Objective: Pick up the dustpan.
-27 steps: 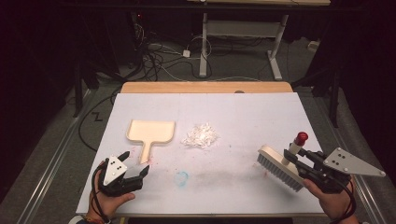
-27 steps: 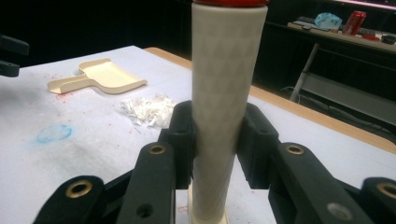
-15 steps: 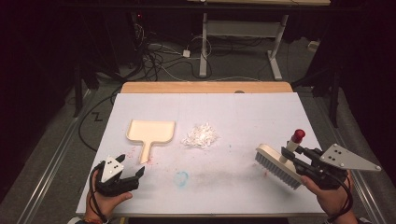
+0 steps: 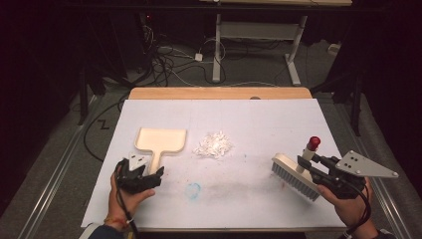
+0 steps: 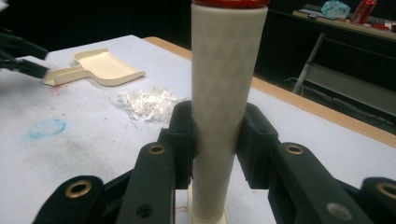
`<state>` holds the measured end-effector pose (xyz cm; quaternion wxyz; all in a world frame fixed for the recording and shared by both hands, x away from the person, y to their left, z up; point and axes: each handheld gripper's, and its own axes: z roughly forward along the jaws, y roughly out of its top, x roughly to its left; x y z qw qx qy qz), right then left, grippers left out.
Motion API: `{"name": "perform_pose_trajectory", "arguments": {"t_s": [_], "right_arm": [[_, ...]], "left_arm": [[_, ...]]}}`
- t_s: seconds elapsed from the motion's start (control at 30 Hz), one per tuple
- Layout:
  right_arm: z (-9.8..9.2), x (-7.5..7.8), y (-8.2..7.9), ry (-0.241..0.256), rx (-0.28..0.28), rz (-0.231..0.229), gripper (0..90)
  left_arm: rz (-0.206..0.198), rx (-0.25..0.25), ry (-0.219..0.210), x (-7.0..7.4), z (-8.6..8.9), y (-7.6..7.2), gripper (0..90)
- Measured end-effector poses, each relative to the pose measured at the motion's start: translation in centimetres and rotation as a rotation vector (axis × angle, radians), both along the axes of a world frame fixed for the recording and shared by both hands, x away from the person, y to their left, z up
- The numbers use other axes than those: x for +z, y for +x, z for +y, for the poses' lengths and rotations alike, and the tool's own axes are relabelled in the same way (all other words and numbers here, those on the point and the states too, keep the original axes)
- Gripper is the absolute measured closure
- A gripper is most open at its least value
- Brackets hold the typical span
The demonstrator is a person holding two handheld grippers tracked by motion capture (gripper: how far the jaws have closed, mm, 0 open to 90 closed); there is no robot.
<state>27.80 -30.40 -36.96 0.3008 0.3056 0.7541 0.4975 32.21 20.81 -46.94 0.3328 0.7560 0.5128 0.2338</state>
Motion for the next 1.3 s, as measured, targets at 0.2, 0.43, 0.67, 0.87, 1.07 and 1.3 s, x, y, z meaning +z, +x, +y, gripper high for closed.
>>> {"name": "perform_pose_trajectory", "arguments": {"t_s": [0.2, 0.43, 0.67, 0.87, 1.07, 1.3], "right_arm": [[0.0, -0.2, 0.1, -0.009, -0.012, 0.002, 70.5], [0.0, -0.7, 0.5, -0.016, -0.014, 0.02, 70.6], [-0.1, -0.8, 0.6, -0.013, -0.009, 0.019, 70.6], [-0.2, -0.7, 0.6, -0.016, -0.002, 0.017, 70.6], [-0.1, -0.7, 0.6, -0.019, -0.005, 0.021, 70.6], [-0.3, -0.5, 0.7, -0.014, -0.007, 0.014, 70.6]], "left_arm": [[0.12, 0.09, -0.02, -2.0, -0.5, 4.1, 31.3], [0.078, 0.147, -0.055, -2.3, 0.5, 4.8, 61.5], [0.086, 0.116, -0.032, -2.0, 0.6, 5.0, 63.3], [0.079, 0.08, 0.02, -1.1, 0.7, 4.8, 63.5], [0.049, 0.069, 0.056, 0.1, 1.0, 4.1, 63.6], [-0.005, 0.069, 0.056, 1.9, 2.2, 2.6, 63.6]]}}
